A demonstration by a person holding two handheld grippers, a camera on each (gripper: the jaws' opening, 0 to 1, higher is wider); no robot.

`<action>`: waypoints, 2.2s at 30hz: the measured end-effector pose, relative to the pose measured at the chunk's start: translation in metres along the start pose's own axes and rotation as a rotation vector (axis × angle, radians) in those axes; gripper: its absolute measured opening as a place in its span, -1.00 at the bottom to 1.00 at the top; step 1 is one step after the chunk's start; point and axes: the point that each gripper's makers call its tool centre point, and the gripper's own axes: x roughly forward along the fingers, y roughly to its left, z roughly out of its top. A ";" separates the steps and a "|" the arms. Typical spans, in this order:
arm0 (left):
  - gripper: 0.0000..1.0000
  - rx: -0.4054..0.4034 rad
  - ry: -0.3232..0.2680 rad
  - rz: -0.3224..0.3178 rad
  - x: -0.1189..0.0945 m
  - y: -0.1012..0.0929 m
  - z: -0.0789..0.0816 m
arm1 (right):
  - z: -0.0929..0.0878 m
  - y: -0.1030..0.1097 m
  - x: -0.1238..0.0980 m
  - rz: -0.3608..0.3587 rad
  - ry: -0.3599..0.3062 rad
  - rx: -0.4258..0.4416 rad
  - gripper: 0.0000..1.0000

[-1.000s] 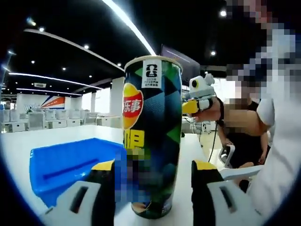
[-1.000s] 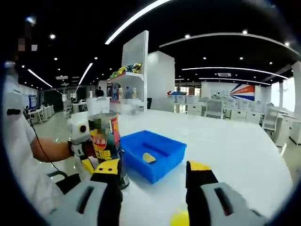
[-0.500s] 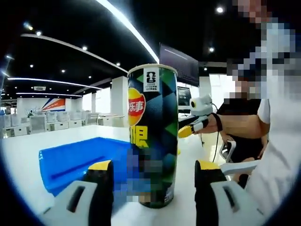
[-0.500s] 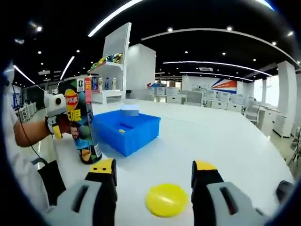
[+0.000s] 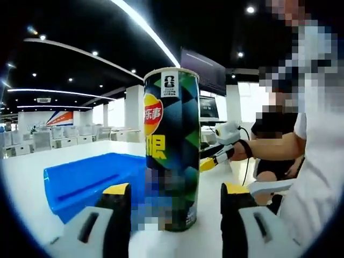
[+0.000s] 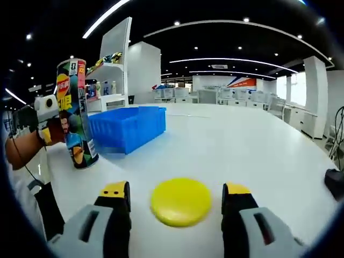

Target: Open the lid of the chip container on the table, take out the chips, place them into the box in front of the container, and close the lid

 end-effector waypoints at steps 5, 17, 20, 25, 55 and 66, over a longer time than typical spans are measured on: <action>0.35 -0.006 -0.011 -0.004 -0.002 -0.001 0.003 | -0.011 0.003 0.002 -0.014 0.037 -0.071 0.31; 0.35 -0.011 -0.004 0.013 -0.010 0.004 0.002 | -0.009 0.000 0.000 -0.033 -0.006 -0.058 -0.08; 0.35 -0.010 -0.007 0.013 -0.011 0.005 0.004 | -0.009 0.000 0.001 -0.033 -0.009 -0.061 -0.08; 0.36 -0.011 -0.010 0.012 -0.012 0.005 0.006 | -0.010 0.000 0.001 -0.041 -0.016 -0.060 -0.09; 0.42 0.008 -0.034 -0.030 -0.017 0.001 0.038 | 0.115 0.038 -0.030 0.082 -0.158 -0.084 -0.10; 0.46 0.003 -0.032 -0.038 -0.022 0.005 0.054 | 0.164 0.064 -0.034 0.183 -0.213 -0.098 -0.10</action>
